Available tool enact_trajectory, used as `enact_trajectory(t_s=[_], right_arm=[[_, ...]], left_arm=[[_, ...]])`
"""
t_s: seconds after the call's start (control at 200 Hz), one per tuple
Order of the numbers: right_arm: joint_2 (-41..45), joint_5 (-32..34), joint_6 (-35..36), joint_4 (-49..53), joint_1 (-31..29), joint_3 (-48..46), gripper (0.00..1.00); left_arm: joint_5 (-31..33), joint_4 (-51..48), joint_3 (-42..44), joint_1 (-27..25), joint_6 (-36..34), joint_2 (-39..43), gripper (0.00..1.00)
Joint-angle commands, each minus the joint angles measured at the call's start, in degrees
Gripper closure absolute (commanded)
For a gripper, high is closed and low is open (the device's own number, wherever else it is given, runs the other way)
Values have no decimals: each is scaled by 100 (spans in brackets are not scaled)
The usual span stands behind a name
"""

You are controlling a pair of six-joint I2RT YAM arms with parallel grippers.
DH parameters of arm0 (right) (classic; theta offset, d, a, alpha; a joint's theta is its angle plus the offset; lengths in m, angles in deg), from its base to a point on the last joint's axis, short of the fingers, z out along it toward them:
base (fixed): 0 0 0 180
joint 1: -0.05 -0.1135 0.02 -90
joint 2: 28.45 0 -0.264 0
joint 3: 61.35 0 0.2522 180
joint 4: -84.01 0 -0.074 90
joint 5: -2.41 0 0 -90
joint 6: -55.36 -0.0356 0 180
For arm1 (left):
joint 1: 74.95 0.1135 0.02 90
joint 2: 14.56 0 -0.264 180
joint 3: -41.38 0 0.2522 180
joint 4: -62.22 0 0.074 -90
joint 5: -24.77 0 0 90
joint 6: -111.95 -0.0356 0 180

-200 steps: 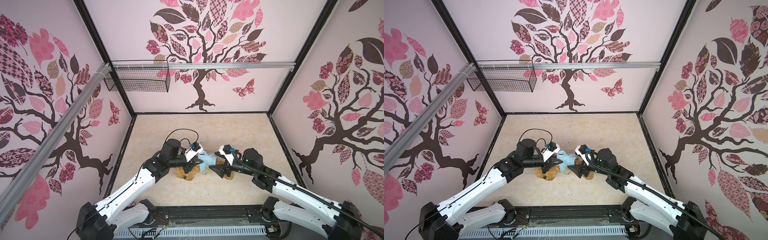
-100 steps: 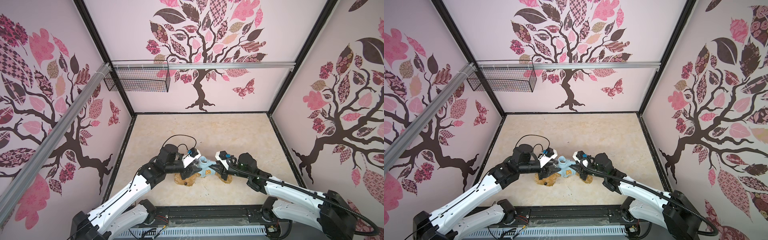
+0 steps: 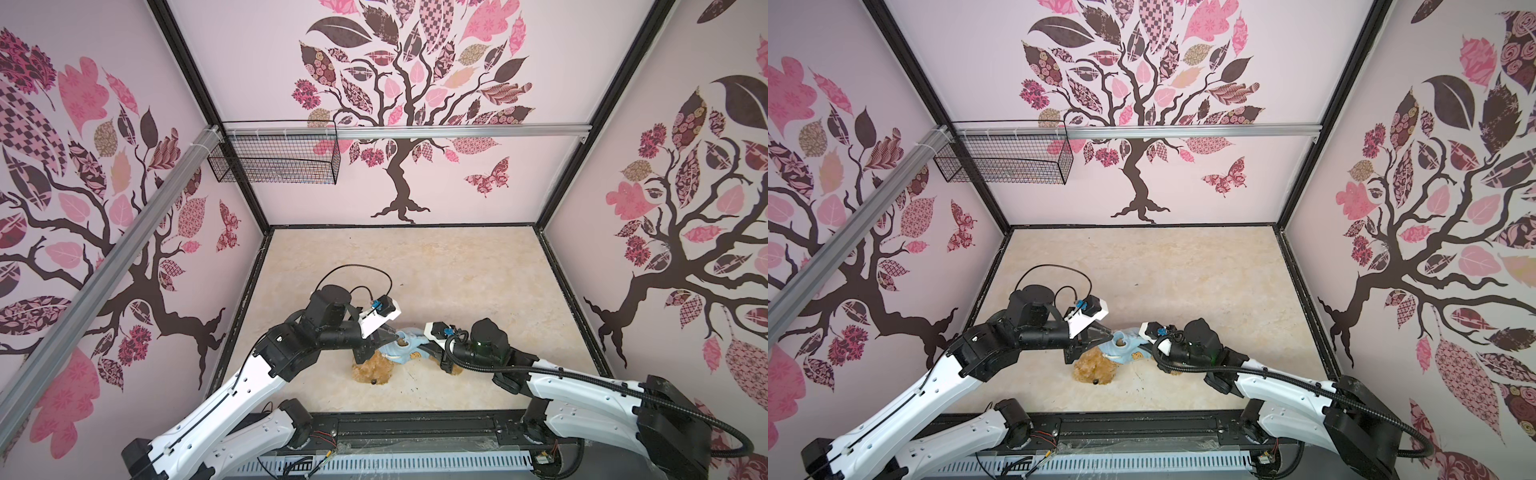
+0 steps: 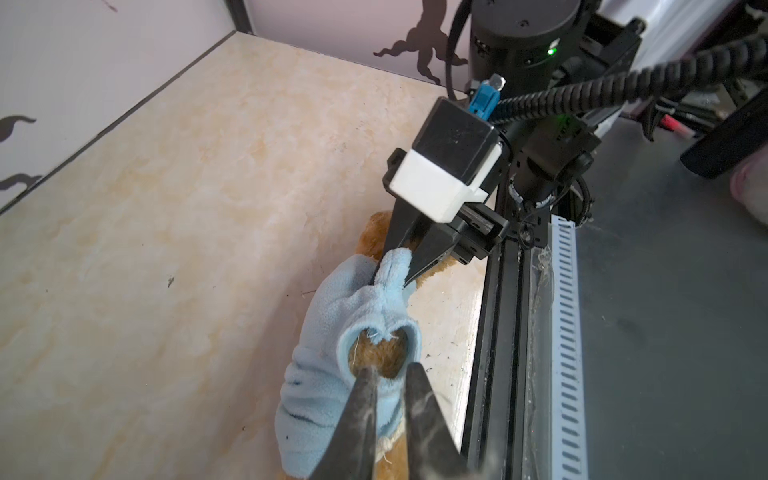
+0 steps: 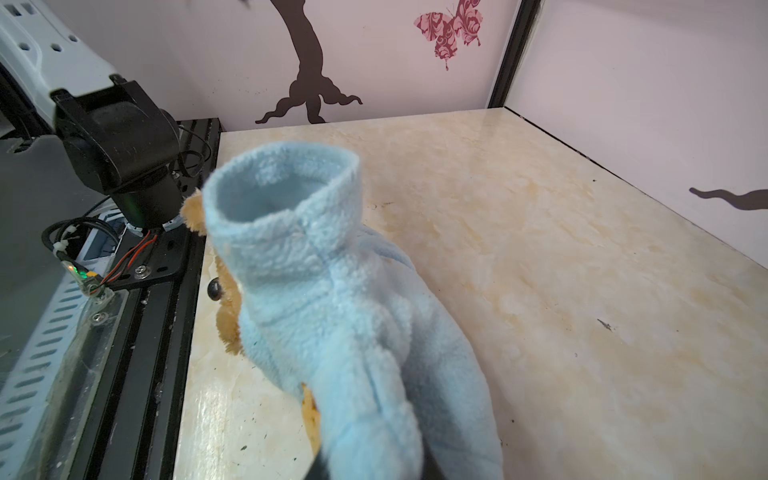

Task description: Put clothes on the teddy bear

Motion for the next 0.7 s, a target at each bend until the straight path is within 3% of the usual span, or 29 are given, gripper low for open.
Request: enact_trajectory(t_s=[0.0,0.13,0.695], right_arm=[[-33,53,131,-396,-67,155,92],[-18,44,103,-458,-82,89,92],[46,9,-8,-497,-76,42,92]], left_arm=[[54,-593,-452,-74,-365,-340,90],[37,-806,-694,-92,-621,-658,96],[232,-1170,-912,-93,-1483,-1529,95]])
